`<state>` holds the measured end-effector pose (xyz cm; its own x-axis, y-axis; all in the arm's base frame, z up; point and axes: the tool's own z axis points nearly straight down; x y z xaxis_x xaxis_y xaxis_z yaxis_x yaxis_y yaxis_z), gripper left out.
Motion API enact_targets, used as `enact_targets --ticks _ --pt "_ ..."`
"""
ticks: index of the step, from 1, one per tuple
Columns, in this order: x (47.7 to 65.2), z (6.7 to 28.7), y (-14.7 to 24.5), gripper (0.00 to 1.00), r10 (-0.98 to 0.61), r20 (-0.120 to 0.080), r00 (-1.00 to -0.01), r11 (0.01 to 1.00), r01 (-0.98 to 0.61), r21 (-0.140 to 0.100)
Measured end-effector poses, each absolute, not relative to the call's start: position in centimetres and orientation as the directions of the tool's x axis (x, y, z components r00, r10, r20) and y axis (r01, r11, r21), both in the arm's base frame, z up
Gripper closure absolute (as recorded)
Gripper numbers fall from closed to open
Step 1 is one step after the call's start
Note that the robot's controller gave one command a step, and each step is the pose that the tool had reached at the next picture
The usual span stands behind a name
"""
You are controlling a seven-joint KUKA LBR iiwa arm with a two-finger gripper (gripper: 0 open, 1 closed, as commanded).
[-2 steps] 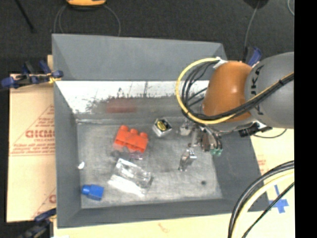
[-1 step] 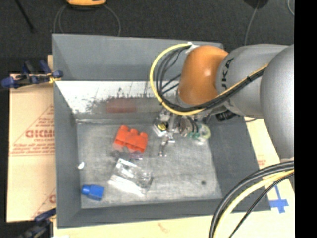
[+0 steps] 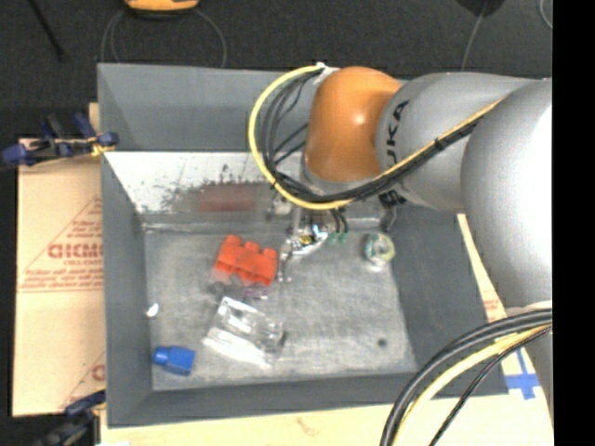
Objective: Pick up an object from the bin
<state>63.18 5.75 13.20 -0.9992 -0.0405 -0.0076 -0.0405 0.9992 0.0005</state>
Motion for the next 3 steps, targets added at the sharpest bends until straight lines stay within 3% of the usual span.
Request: enact_targets --ticks 1,2,3 --pt "63.1 11.9 7.4 0.00 -0.253 -0.002 -0.967 0.967 -0.253 -0.001" --pt "63.8 7.5 9.0 0.00 -0.481 -0.007 -0.877 0.877 -0.481 -0.005" --pt "64.0 7.7 9.1 1.00 -0.480 -0.018 -0.877 0.877 -0.480 -0.007"
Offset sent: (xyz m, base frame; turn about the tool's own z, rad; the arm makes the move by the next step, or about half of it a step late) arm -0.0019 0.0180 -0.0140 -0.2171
